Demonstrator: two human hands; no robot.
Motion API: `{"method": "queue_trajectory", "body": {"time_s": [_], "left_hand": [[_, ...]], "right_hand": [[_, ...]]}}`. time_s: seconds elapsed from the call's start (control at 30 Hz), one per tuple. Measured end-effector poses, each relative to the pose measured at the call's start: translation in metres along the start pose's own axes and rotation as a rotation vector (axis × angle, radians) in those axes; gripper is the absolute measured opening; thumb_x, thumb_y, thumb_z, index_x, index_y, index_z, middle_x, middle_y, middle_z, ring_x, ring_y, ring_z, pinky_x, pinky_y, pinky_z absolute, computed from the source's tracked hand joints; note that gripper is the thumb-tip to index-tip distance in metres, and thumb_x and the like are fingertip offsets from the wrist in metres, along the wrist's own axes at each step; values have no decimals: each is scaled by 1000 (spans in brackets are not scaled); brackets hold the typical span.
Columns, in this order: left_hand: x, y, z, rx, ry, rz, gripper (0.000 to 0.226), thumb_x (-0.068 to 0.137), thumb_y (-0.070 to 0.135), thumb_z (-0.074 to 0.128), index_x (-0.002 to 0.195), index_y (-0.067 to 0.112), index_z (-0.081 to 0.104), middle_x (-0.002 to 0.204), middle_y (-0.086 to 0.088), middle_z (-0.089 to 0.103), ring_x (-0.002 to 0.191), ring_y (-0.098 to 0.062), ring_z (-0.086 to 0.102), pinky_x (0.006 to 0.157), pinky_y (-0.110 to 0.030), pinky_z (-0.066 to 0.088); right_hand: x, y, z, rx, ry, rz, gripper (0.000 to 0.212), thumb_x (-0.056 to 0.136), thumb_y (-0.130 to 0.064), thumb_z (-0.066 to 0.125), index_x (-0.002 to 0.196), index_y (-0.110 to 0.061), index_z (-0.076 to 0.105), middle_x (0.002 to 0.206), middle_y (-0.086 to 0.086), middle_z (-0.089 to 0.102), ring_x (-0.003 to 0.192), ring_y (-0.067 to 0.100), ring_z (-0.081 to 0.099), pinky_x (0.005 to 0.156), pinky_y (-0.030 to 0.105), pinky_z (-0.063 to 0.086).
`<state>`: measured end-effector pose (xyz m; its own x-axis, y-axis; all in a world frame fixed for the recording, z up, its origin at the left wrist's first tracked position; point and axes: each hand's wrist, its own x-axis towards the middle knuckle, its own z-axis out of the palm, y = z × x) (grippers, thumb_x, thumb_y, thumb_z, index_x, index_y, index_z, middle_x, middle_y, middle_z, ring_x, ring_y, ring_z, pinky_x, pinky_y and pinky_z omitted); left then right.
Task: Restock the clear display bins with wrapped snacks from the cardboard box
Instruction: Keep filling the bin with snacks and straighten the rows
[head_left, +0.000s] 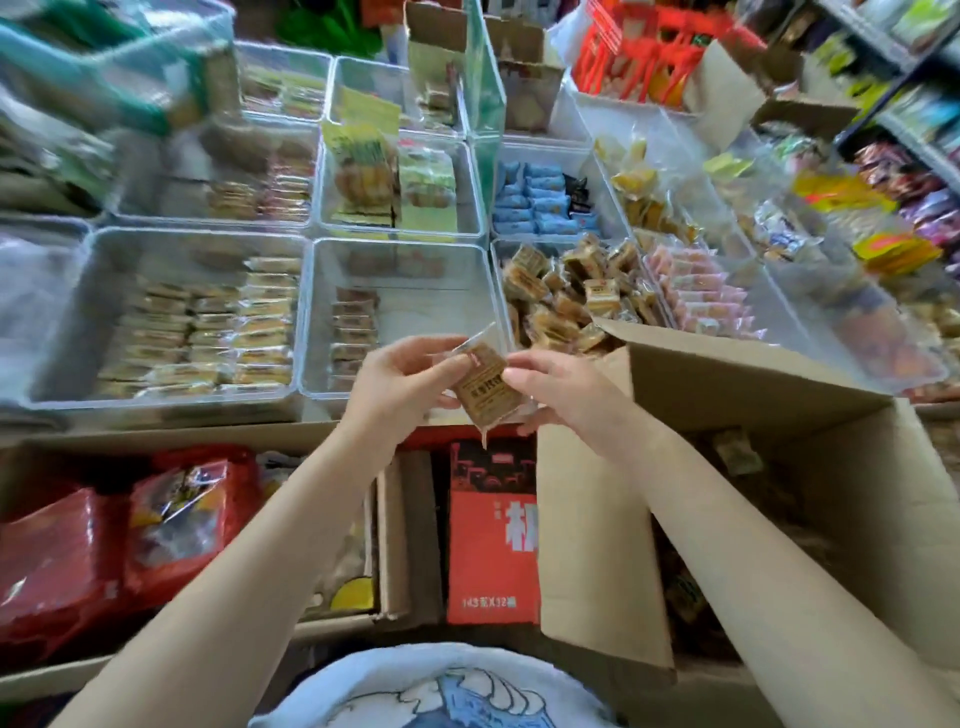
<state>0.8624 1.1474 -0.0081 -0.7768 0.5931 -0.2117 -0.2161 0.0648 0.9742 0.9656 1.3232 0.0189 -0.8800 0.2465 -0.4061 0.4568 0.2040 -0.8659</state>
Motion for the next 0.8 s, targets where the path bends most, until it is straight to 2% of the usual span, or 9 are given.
{"method": "queue_trajectory", "body": {"time_s": [0.1,0.23,0.3,0.4,0.47,0.57,0.63,0.73,0.8], "left_hand": [[8,-8,-48,40,7,-25,18,92,10,71,108,17,75,96,-3,77,88,-16,75,72,-30,62],[34,-25,-106,376,26,3,28,97,24,65,125,25,68,110,9,71,90,3,66,66,-11,50],[50,-42,-127,523,52,7,35,97,25,63,132,22,64,125,3,65,106,-5,61,82,-18,47],[72,-70,-142,767,130,61,49,97,27,62,145,17,53,150,-4,48,138,-19,42,111,-33,37],[85,-87,-145,905,148,84,65,97,32,61,155,14,35,163,-9,28,151,-25,23,123,-39,21],[99,-113,-151,1144,65,67,80,100,47,50,161,13,11,169,-10,3,156,-23,0,127,-40,2],[102,-129,-155,1284,29,53,81,101,58,33,161,12,3,167,-8,-11,156,-22,-6,127,-41,0],[103,-142,-157,1360,37,62,81,98,61,15,160,10,2,165,-9,-12,155,-23,-5,127,-43,3],[104,-146,-156,1376,43,79,82,97,60,14,160,9,5,167,-11,-7,155,-25,-2,127,-45,8]], "right_hand": [[31,-15,44,-71,-57,13,30,98,-19,62,128,-11,61,110,7,73,94,17,72,76,33,61],[78,-24,78,-249,89,18,37,94,-20,68,129,-15,59,108,4,68,92,18,68,75,33,61],[101,-24,82,-306,179,15,36,93,-23,69,127,-19,57,110,-2,63,98,20,64,82,37,58],[135,-23,76,-401,296,-15,33,93,-17,66,124,-20,56,111,-4,59,99,16,59,84,30,47],[163,-19,71,-497,314,-40,32,91,-11,64,121,-22,57,114,-1,60,101,17,58,85,29,45],[209,-3,66,-653,289,-29,34,89,-8,62,118,-24,59,118,4,59,104,18,55,88,27,42],[240,9,66,-723,280,-2,35,87,-6,60,115,-27,60,114,2,58,107,23,55,92,32,46],[280,27,71,-770,267,33,36,87,-3,56,114,-27,60,113,3,57,110,27,53,96,39,48],[303,40,77,-789,244,64,38,88,-1,53,116,-26,61,116,6,55,111,29,51,97,38,46]]}}
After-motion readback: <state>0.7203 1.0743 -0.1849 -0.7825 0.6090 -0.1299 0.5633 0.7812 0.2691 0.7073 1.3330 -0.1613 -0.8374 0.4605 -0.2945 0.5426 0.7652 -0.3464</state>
